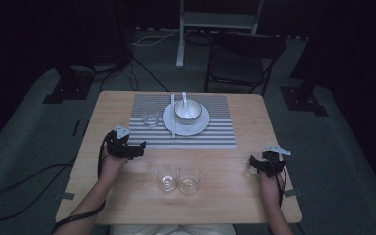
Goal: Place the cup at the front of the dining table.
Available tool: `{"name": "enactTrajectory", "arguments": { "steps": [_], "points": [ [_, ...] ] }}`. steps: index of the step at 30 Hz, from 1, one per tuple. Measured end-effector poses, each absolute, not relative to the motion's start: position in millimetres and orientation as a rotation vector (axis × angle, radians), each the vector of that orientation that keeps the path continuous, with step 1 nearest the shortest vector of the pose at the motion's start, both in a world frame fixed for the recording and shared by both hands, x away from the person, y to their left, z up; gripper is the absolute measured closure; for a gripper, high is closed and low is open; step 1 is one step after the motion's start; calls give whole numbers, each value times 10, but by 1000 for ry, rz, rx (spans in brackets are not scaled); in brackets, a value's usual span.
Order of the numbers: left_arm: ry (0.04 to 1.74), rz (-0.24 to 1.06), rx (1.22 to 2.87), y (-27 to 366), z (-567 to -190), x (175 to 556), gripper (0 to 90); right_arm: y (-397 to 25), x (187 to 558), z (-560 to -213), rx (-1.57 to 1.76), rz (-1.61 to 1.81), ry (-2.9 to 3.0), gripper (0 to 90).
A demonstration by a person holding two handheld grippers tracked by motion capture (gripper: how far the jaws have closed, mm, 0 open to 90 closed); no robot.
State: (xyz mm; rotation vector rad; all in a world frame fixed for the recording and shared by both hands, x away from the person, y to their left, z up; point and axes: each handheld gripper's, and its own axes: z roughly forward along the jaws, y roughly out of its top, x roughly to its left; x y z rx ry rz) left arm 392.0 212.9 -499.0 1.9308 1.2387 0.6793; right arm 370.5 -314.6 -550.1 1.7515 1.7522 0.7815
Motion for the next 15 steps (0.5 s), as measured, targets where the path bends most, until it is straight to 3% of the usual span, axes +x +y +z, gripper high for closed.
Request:
{"name": "enactTrajectory", "arguments": {
  "steps": [15],
  "points": [
    [1234,679,1859,2314,-5047,3522,19,-3144,3704,-5501,1752,782,1751,131]
  ]
}}
